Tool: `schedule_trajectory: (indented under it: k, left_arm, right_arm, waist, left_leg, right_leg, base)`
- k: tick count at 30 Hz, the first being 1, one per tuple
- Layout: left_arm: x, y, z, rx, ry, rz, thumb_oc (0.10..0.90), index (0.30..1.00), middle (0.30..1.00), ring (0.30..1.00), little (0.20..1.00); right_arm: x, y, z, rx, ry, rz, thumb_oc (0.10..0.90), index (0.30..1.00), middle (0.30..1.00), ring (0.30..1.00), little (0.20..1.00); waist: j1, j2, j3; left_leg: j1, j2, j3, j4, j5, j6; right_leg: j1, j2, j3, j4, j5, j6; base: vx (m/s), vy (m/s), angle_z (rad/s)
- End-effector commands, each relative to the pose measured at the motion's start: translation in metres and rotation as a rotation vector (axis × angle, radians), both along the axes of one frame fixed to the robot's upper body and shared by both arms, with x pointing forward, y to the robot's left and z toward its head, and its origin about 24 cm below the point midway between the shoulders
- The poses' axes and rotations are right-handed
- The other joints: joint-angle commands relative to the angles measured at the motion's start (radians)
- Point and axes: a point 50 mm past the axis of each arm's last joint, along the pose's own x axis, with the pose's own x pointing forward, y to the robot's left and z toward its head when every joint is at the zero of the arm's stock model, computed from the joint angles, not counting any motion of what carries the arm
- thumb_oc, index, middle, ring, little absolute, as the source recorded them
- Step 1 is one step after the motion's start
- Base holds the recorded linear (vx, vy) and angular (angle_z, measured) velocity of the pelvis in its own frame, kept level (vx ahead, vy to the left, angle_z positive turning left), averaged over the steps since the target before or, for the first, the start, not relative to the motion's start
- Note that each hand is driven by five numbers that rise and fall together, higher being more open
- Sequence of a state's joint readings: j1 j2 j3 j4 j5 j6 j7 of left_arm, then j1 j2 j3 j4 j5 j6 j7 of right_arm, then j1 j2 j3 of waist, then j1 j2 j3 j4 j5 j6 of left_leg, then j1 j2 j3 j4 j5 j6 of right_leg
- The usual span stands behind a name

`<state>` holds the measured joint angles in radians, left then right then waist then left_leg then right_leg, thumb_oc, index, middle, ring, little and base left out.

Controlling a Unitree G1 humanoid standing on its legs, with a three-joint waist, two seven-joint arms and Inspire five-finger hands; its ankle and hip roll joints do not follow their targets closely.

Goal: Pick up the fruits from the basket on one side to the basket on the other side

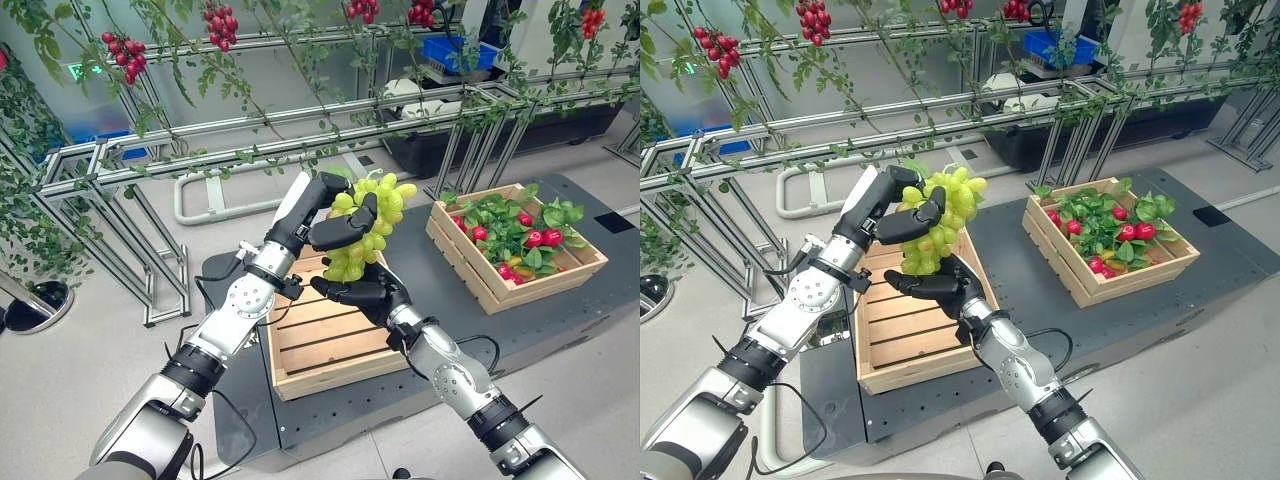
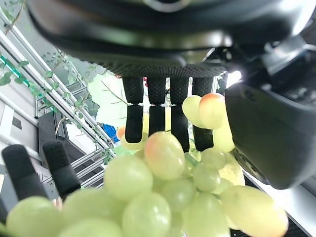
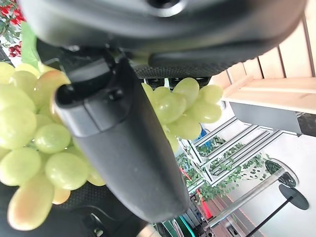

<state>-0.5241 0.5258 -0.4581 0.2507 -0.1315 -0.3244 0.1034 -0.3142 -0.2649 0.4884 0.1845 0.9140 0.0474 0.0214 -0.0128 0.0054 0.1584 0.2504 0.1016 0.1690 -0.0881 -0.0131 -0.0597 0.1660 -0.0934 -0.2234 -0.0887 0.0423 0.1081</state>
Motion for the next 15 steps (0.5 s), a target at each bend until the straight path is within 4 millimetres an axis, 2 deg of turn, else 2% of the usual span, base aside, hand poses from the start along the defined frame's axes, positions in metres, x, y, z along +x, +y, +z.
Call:
schedule_trajectory:
  k: [1, 10, 15]
  left_arm:
    - [-0.003, -0.014, 0.042, -0.031, -0.234, -0.123, 0.4, 0.3, 0.3, 0.3, 0.3]
    - [-0.004, 0.005, 0.033, 0.026, -0.217, -0.098, 0.4, 0.3, 0.3, 0.3, 0.3]
    - [-0.005, 0.009, 0.029, 0.036, -0.217, -0.086, 0.4, 0.3, 0.3, 0.3, 0.3]
  right_arm:
    - [0.016, 0.011, 0.067, 0.206, -0.265, -0.034, 0.8, 0.9, 0.9, 0.9, 0.9]
    - [0.018, -0.006, 0.062, 0.204, -0.248, -0.084, 0.8, 0.9, 0.9, 0.9, 0.9]
    - [0.018, -0.011, 0.059, 0.205, -0.244, -0.117, 0.8, 0.9, 0.9, 0.9, 0.9]
  waist:
    - [0.006, -0.01, -0.102]
    - [0.003, -0.011, -0.105]
    - [0.001, -0.01, -0.101]
  left_leg:
    - [-0.043, -0.034, -0.019, 0.001, -0.044, 0.038]
    - [-0.037, -0.032, -0.014, 0.001, -0.047, 0.039]
    - [-0.038, -0.031, -0.014, 0.001, -0.048, 0.041]
  right_leg:
    - [0.044, -0.054, -0.016, 0.001, -0.064, -0.017]
    - [0.043, -0.055, -0.005, 0.001, -0.06, -0.014]
    - [0.04, -0.056, -0.004, 0.001, -0.058, -0.013]
  base:
    - [0.0, 0.0, 0.0]
    - [0.0, 0.001, 0.0]
    - [0.0, 0.0, 0.0]
